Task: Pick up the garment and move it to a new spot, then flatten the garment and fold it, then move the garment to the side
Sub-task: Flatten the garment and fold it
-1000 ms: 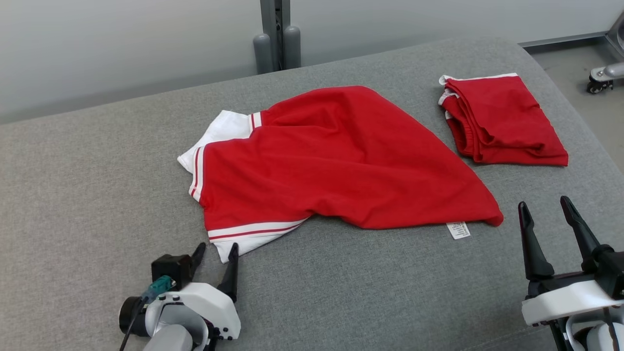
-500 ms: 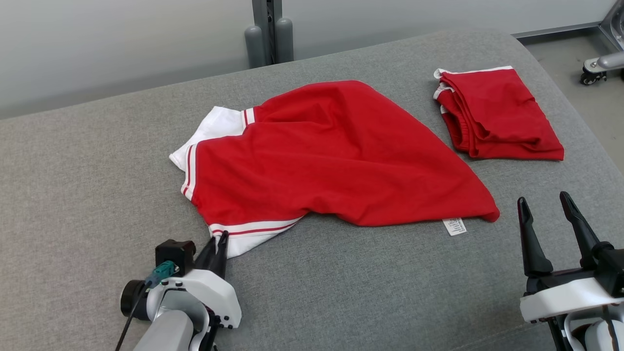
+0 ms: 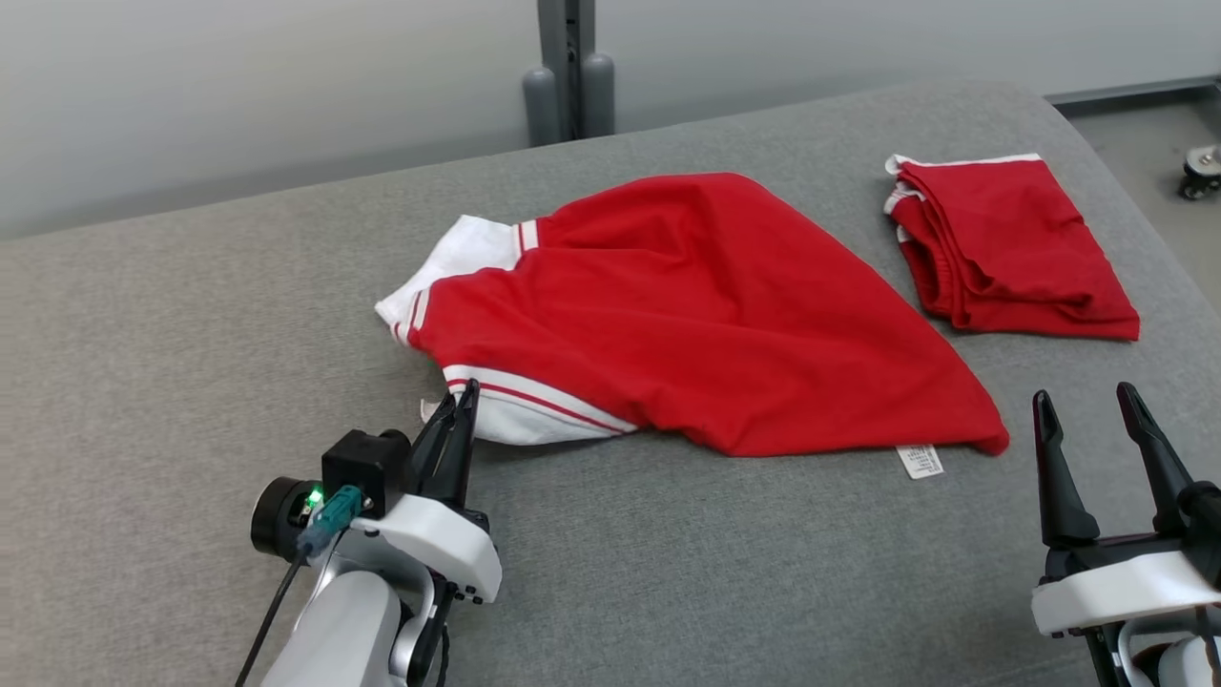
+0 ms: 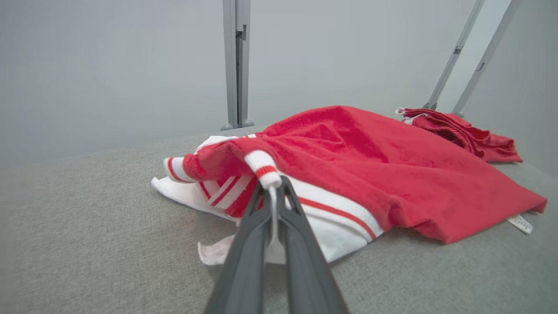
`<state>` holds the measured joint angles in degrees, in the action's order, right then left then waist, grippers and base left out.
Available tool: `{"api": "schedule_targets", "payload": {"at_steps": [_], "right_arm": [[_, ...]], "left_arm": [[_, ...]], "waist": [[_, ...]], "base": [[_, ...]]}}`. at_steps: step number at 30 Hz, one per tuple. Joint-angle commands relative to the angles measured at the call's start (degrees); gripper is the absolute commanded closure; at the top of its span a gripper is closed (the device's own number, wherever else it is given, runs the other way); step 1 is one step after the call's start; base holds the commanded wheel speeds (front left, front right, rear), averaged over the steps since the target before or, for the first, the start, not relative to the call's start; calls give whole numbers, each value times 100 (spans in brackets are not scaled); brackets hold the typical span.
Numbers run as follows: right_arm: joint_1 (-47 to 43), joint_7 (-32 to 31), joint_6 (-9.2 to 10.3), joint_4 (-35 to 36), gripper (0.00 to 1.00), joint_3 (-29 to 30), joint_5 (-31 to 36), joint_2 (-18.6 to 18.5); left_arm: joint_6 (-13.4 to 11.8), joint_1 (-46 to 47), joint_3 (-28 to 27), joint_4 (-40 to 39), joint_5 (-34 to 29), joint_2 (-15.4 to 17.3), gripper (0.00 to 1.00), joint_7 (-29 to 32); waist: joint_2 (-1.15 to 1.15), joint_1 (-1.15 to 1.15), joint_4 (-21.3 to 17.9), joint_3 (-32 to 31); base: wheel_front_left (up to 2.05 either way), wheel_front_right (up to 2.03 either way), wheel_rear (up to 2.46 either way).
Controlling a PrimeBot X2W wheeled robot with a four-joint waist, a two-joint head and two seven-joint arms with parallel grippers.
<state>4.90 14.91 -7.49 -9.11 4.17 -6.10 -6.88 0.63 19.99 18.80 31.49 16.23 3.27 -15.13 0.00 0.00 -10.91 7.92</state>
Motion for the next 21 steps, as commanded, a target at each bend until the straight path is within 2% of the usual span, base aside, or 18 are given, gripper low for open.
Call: {"api": "schedule_targets", "payload": {"at_steps": [1,12,16,21], "right_arm": [[-58,42,-1,8,0,17,17,3],[-316,42,-1,49,0,138,68,87],[-343,41,-1,44,0,132,44,98],[-174,41,-1,19,0,-14,2,90]], "left_arm": [[-4,-60,-31,-106,-54,42,100,-1],[-141,-1368,-194,-2459,-503,144,100,0],[-185,-1689,-244,-2682,-336,186,100,112],[-211,-1586,-404,-2183,-175,283,100,237]], "waist": [[0,0,89,-81],[0,0,476,-411],[0,0,511,-384],[0,0,357,-211]], "base": [[0,0,0],[0,0,0],[0,0,0],[0,0,0]]}}
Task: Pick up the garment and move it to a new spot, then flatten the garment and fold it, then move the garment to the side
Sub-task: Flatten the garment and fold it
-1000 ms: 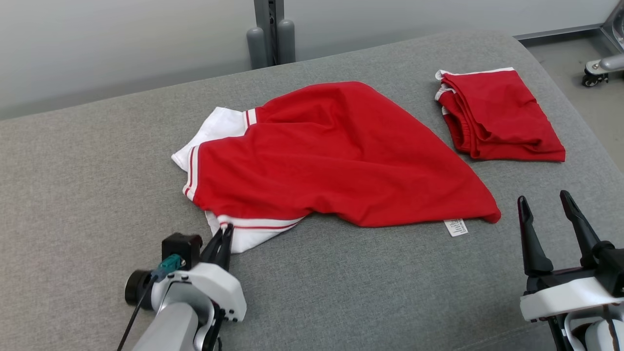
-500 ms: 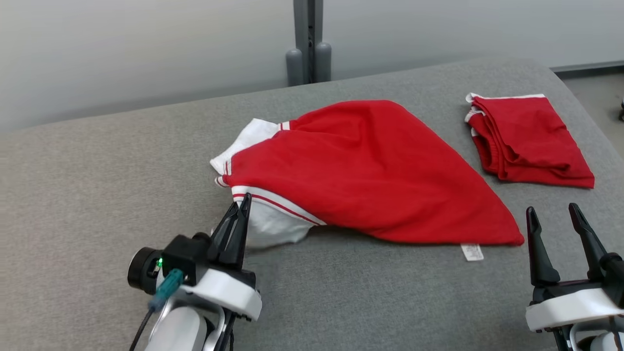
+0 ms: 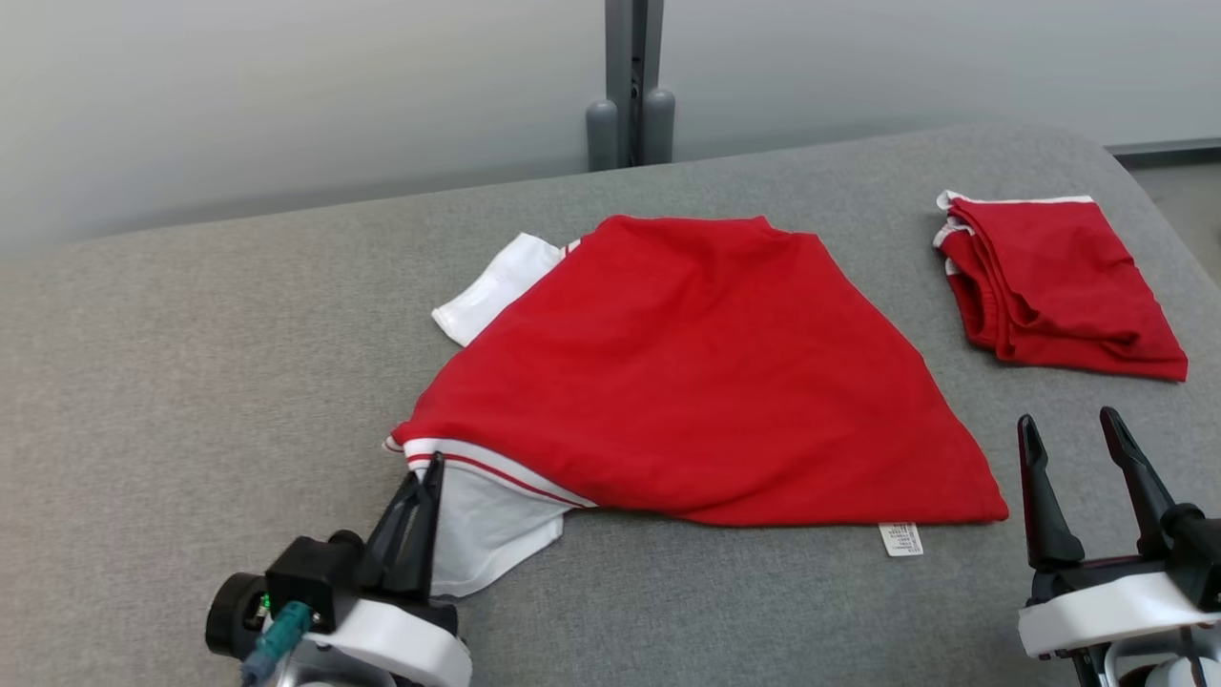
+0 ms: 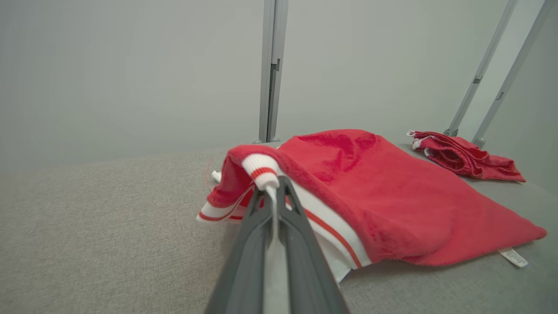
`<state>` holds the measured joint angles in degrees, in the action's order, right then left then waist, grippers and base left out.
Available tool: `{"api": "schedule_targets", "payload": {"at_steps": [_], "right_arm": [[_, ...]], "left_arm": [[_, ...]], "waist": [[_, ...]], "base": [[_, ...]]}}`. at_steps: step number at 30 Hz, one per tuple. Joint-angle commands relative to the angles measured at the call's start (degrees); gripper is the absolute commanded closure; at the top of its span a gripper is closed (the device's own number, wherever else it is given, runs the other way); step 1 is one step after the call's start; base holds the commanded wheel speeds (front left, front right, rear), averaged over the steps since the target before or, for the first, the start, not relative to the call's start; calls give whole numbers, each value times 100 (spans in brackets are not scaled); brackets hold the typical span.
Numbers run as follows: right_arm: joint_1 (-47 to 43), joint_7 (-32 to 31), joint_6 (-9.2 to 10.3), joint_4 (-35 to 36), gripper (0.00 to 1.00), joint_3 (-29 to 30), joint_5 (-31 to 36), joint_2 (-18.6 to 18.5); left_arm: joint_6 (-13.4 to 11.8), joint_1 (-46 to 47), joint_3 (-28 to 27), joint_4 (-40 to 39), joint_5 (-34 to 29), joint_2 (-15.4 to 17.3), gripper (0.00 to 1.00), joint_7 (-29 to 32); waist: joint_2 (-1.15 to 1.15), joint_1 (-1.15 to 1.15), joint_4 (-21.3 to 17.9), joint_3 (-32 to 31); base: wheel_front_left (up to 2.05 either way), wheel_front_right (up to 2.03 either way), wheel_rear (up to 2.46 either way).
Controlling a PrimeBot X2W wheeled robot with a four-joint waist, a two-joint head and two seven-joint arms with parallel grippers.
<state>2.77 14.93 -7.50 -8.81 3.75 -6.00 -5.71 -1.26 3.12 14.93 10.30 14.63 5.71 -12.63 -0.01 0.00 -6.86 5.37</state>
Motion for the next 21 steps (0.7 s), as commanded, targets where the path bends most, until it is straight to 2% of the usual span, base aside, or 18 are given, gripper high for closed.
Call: {"api": "schedule_targets", "payload": {"at_steps": [1,13,19,21], "right_arm": [[60,40,0,-19,0,17,-3,-38],[346,36,0,-194,0,-17,-15,26],[450,36,0,-357,0,-23,-67,57],[488,36,-1,-449,0,-54,-92,82]], "left_arm": [[-16,180,-64,78,41,27,100,-18],[-17,1611,-647,1903,239,362,100,-206],[-9,2028,-931,2523,354,542,100,-247],[75,2146,-996,2877,408,592,100,-252]], "waist": [[1,0,-91,96],[1,0,-643,811],[1,0,-757,1032],[1,0,-777,1076]], "base": [[0,0,0],[0,0,0],[0,0,0],[0,0,0]]}}
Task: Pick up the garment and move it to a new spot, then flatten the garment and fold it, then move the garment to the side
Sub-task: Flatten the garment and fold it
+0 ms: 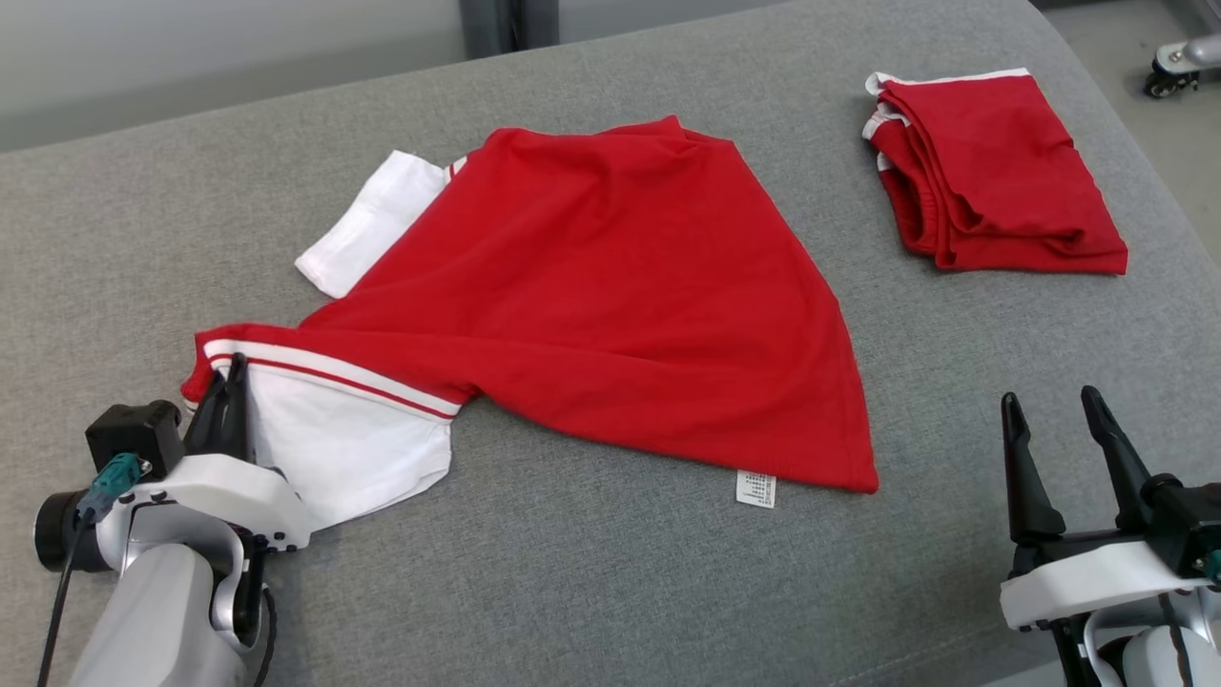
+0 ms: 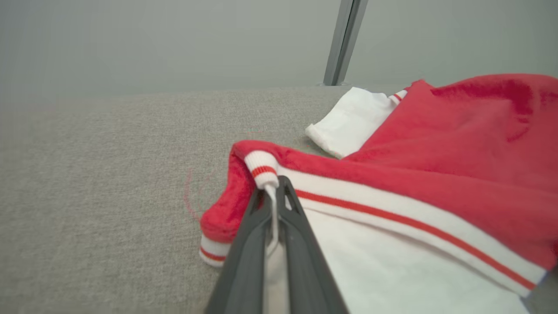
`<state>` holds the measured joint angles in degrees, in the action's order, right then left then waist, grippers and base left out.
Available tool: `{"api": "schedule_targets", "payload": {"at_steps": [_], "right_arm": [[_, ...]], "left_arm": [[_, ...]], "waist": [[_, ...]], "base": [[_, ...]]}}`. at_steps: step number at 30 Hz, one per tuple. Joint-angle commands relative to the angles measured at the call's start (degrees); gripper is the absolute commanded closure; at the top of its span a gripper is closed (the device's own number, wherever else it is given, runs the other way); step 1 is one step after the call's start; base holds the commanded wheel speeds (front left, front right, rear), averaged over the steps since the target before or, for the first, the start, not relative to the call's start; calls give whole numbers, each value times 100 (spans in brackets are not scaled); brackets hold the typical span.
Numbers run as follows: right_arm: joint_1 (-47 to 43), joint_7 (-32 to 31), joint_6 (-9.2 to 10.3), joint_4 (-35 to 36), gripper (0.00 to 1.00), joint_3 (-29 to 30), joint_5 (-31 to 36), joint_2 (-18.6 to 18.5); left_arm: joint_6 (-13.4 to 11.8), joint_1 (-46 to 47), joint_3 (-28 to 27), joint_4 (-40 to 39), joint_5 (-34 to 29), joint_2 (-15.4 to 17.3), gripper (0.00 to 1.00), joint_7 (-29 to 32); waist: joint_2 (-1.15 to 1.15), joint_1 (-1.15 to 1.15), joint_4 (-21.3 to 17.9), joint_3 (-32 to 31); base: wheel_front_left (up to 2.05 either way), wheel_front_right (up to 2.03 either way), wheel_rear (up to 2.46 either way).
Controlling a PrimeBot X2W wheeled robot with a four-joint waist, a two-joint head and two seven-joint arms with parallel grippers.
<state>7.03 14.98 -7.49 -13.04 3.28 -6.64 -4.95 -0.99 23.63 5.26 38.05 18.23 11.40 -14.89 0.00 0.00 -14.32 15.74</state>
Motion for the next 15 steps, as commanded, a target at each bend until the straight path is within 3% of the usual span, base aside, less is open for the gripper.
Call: {"api": "schedule_targets", "payload": {"at_steps": [1,2,3,4,5,15], "right_arm": [[74,31,-1,-54,0,-10,-46,10],[87,31,-1,-79,0,-10,-59,11],[87,31,-1,-79,0,-10,-59,11],[92,31,-1,-103,0,1,-62,12],[83,31,-1,-129,0,8,-67,13],[-27,31,-1,-44,0,55,6,-14]], "left_arm": [[84,129,-33,186,62,32,82,-28],[113,158,-34,247,59,37,46,-31],[113,158,-34,247,59,37,46,-31],[152,166,-38,288,71,23,9,-33],[186,161,-53,296,78,4,0,-31],[327,-476,-225,-437,-75,-313,0,-35]], "waist": [[0,0,-27,43],[0,0,-16,42],[0,0,-16,42],[0,0,4,31],[0,0,28,14],[0,0,430,-387]], "base": [[0,0,0],[0,0,0],[0,0,0],[0,0,0],[0,0,0],[0,0,0]]}}
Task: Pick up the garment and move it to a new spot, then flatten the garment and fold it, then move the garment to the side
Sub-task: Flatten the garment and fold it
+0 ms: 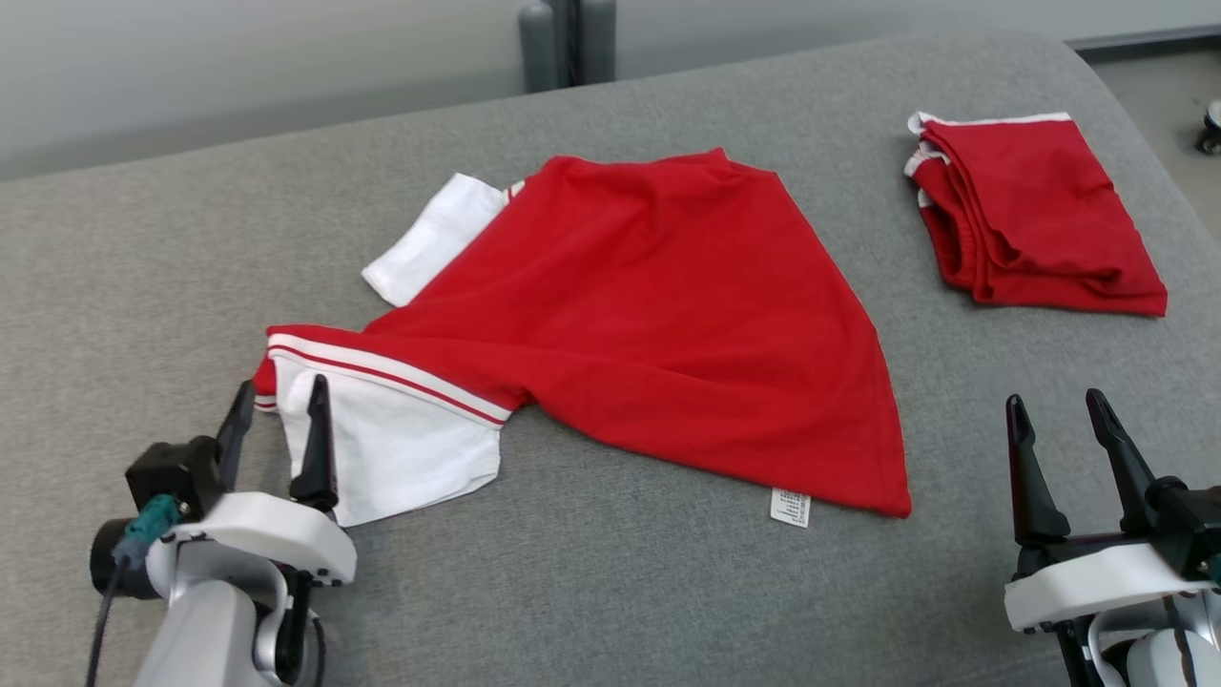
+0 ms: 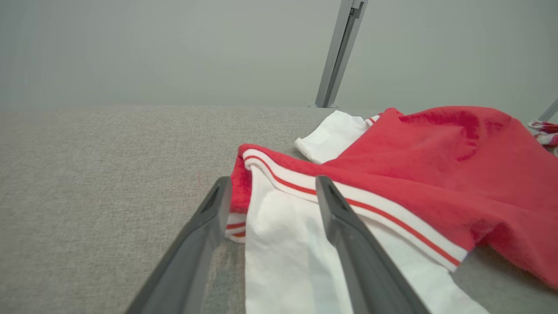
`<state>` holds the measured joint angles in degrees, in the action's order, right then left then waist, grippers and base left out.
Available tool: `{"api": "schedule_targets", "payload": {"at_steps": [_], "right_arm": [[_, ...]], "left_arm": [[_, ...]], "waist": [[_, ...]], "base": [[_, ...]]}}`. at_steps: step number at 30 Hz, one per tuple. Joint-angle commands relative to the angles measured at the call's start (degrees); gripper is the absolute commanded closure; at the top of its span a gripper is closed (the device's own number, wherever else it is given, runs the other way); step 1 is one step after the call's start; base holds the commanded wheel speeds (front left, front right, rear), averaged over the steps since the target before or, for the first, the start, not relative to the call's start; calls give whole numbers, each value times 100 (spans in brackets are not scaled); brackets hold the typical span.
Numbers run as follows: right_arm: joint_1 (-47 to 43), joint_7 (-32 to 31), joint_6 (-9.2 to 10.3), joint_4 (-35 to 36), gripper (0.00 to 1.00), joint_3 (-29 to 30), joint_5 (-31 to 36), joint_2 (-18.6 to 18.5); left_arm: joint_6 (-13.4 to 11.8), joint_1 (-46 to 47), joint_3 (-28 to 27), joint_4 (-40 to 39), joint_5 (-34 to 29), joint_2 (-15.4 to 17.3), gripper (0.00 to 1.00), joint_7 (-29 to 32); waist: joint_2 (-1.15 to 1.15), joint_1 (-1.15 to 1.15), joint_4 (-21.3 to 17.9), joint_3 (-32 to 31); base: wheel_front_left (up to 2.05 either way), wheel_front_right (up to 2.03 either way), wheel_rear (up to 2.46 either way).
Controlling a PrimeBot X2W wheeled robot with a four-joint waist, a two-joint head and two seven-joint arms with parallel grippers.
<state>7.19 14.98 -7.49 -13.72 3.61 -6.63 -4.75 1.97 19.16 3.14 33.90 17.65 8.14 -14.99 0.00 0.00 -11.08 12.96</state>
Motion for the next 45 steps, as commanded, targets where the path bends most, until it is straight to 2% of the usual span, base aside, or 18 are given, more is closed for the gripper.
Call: {"api": "schedule_targets", "payload": {"at_steps": [1,9,15,29,45], "right_arm": [[-62,31,-1,38,0,22,7,-25],[-332,31,-1,259,0,50,64,53],[-568,31,-1,422,0,-31,66,114],[-897,30,-2,586,0,-246,-260,174],[-705,30,-2,538,0,-415,-332,174]], "left_arm": [[40,-125,-24,-137,-58,-37,0,-26],[86,-963,23,-869,-231,-381,0,-26],[-6,-1530,92,-1267,-170,-484,0,-26],[-344,-2261,332,-1869,65,-512,0,-26],[-489,-2391,433,-2151,138,-512,0,-27]], "waist": [[0,0,158,-171],[0,0,555,-757],[0,0,716,-1093],[0,0,763,-1334],[0,0,759,-1384]], "base": [[0,0,0],[0,0,0],[0,0,0],[0,0,0],[0,0,0]]}}
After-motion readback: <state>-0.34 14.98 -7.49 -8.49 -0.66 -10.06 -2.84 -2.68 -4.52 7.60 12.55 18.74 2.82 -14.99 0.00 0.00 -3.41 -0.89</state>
